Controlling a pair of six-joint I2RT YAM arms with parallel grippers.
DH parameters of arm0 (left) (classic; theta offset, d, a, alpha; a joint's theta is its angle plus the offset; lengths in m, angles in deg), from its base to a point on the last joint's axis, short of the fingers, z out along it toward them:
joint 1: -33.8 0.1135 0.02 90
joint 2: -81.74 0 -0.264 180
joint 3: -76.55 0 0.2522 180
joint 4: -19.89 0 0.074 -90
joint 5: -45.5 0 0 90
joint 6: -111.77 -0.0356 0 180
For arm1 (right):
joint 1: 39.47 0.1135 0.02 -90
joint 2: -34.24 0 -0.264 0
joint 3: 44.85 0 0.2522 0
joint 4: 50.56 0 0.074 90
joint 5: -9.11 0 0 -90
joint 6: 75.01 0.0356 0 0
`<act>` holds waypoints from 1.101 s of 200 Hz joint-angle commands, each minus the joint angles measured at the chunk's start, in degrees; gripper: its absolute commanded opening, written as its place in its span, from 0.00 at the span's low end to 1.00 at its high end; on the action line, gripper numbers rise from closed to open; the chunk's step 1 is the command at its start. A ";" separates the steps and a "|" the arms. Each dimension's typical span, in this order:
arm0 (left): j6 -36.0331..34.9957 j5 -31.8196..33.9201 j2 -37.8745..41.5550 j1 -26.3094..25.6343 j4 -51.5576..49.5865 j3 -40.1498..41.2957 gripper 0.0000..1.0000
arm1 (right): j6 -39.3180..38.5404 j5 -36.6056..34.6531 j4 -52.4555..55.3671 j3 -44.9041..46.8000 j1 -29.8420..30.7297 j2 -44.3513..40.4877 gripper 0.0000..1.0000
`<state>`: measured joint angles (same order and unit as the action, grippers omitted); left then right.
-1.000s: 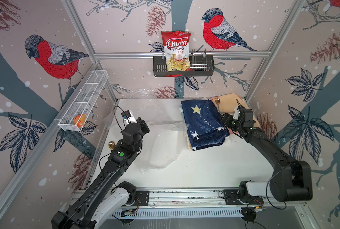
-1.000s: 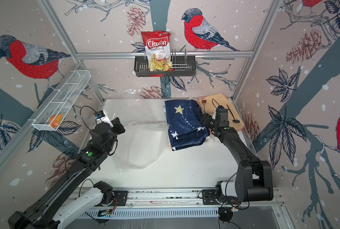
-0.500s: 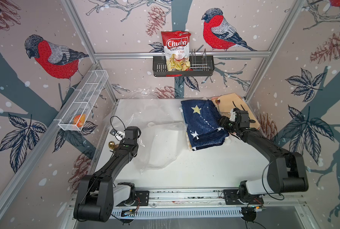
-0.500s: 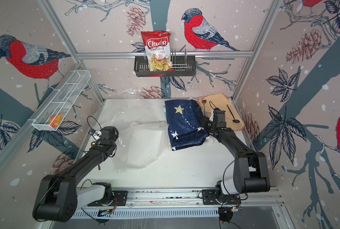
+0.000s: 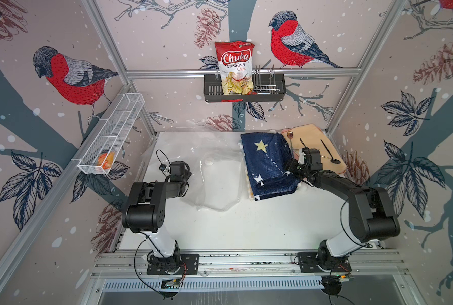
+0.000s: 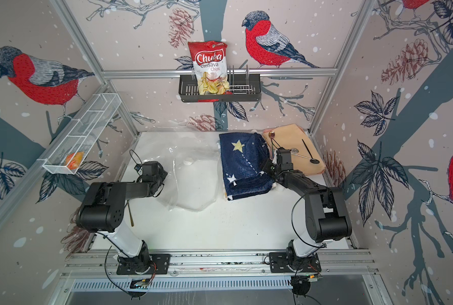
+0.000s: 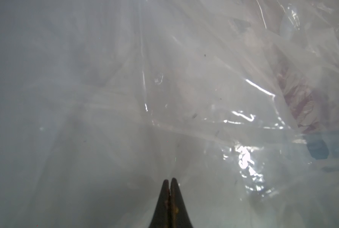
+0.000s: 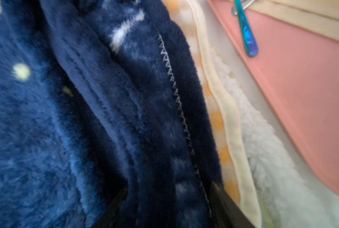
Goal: Take the blanket out of the vacuum bag
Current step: Adjust the vacuum bag at the center of the board.
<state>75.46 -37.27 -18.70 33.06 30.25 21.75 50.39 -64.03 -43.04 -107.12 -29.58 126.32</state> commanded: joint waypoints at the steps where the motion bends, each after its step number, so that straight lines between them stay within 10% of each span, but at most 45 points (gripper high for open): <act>1: -3.49 -5.82 -1.94 0.20 5.20 -2.10 0.00 | 1.84 1.26 -1.00 -0.04 1.48 1.87 0.58; 95: -11.52 -3.83 13.65 0.69 -4.07 -7.89 0.03 | 4.25 3.77 -2.06 -3.55 4.57 3.58 0.60; 134: -14.24 -8.28 28.58 0.40 -5.68 -3.00 0.33 | 6.82 8.28 -2.10 -1.31 -0.43 -2.20 0.67; 174: -23.05 5.50 44.53 -7.42 -8.08 5.29 0.97 | 4.89 5.01 -2.19 1.18 -7.05 -16.24 0.80; 196: -28.59 9.95 46.65 -10.39 -4.48 8.14 0.99 | 0.81 -6.80 -5.61 4.98 -7.24 -25.40 1.00; 220: -33.39 11.92 43.08 -10.69 -1.33 9.12 0.99 | -1.97 -26.50 -13.86 13.19 -3.11 -32.25 1.00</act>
<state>50.17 -30.52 26.59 22.70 24.09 29.56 52.42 -69.17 -49.01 -99.54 -35.80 98.45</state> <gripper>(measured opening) 0.995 0.999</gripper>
